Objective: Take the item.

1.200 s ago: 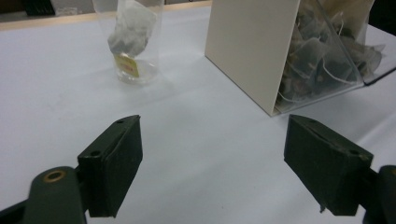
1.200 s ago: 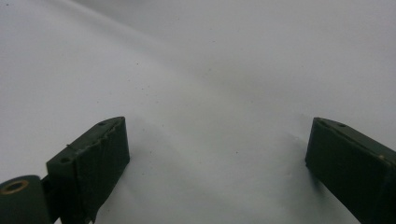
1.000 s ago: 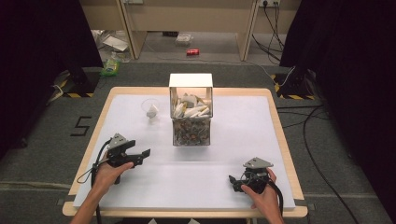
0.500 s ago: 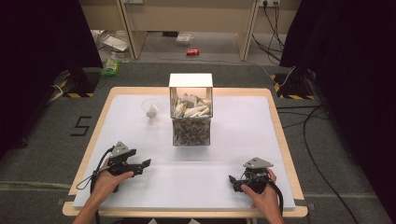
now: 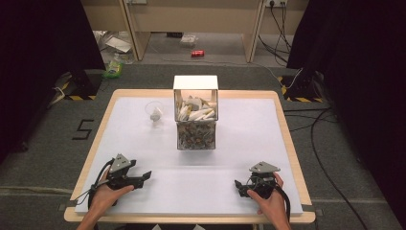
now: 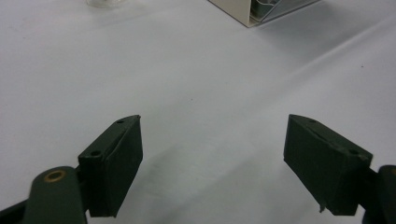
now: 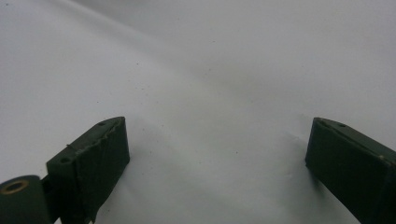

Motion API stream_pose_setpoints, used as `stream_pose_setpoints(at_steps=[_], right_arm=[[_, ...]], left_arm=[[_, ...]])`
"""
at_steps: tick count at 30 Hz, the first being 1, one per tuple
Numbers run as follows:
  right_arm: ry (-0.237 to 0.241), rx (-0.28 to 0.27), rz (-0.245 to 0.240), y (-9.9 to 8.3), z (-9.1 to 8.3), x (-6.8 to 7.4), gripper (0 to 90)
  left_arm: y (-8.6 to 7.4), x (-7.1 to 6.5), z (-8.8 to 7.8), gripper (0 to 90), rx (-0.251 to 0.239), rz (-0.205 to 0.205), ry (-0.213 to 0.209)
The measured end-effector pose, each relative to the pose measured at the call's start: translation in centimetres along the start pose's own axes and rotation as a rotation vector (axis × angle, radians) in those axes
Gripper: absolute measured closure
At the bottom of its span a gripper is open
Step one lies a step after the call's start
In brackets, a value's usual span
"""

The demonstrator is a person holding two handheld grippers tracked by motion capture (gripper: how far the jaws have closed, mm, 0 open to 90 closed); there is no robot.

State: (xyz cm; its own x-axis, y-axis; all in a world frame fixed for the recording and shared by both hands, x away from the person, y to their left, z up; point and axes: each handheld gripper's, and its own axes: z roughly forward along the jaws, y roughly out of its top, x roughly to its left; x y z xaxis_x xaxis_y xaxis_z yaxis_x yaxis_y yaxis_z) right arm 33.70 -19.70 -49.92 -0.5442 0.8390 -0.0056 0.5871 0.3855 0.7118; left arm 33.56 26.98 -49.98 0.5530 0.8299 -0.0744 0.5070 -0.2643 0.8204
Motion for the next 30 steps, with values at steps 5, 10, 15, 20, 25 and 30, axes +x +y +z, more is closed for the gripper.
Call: stream_pose_setpoints(at_steps=[5,10,15,20,25,30], right_arm=[[0.000,0.000,0.001,0.0,0.0,0.0,6.9],[0.000,0.001,0.000,0.0,0.0,0.0,6.9],[0.000,0.000,0.000,0.0,0.0,0.0,6.8],[0.000,0.001,0.000,0.0,0.0,0.0,6.9],[0.000,0.000,0.001,0.0,0.0,0.0,6.9],[-0.001,0.000,0.000,0.0,0.0,0.0,6.8]], left_arm=[[-0.4,-0.5,-0.4,19.1,0.015,0.024,0.003],[-0.7,-0.8,-1.0,19.1,0.035,0.065,0.012],[-1.1,-0.8,-1.2,19.1,0.049,0.062,0.003],[-1.3,-1.1,-1.1,19.0,0.079,0.083,-0.007],[-1.4,-1.4,-1.2,18.6,0.114,0.088,-0.010],[-1.6,-1.4,-1.2,17.7,0.108,0.085,-0.022]])
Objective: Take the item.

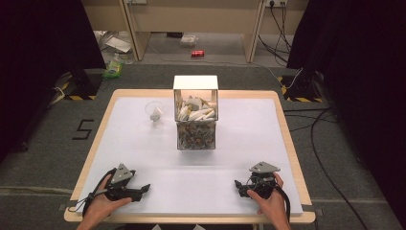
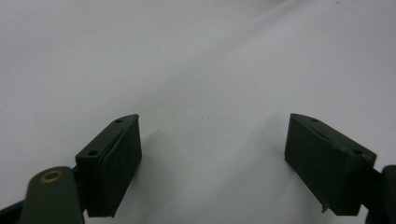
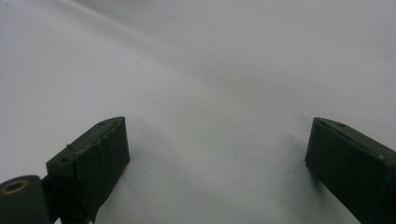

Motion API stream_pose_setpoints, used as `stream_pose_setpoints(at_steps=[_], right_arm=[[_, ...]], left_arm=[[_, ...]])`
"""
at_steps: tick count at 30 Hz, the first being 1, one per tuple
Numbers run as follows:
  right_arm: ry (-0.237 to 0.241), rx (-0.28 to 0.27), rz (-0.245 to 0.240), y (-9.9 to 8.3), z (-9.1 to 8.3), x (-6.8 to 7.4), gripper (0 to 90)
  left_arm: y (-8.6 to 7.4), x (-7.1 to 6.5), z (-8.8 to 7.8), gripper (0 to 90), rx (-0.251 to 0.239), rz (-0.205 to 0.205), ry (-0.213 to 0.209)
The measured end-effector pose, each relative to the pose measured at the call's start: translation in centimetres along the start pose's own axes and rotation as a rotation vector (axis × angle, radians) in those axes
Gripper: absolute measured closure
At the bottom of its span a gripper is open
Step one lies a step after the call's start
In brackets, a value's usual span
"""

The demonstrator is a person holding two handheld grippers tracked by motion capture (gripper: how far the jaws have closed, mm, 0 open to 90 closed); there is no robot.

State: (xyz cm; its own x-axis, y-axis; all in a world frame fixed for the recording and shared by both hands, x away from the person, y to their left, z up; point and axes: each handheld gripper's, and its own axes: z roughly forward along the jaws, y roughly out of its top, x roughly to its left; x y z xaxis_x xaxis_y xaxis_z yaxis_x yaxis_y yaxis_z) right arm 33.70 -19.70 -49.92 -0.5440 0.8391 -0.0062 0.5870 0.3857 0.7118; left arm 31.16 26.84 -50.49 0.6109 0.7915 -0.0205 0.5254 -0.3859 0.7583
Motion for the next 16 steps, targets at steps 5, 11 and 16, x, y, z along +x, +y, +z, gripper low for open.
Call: stream_pose_setpoints(at_steps=[5,11,16], right_arm=[[0.001,0.001,0.000,0.00,-0.01,0.00,6.8],[0.001,0.001,0.000,0.00,-0.01,0.00,6.9],[0.001,0.001,0.001,0.00,-0.01,0.00,6.8]], left_arm=[[-0.08,0.04,0.06,15.9,-0.005,0.000,-0.009],[-0.12,0.04,0.06,15.8,-0.008,-0.001,-0.010],[-0.13,0.04,0.06,15.8,-0.008,0.001,-0.009]])
